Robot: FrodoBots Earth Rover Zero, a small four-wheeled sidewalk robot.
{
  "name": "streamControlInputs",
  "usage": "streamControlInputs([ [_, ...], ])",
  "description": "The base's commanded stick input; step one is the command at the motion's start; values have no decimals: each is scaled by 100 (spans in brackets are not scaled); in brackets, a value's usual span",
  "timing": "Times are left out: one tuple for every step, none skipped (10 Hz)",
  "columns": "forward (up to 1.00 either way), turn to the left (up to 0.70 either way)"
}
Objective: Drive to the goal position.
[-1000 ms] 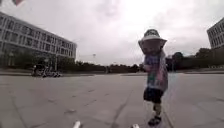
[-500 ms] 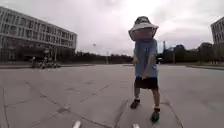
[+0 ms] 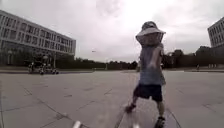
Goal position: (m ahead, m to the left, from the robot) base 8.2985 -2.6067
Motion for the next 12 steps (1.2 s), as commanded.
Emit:
streamControlInputs([
  [6, 0],
  [6, 0],
  [6, 0],
  [7, 0],
  [6, 0],
  [6, 0],
  [7, 0],
  [7, 0],
  [6, 0],
  [6, 0],
  [6, 0],
  [6, 0],
])
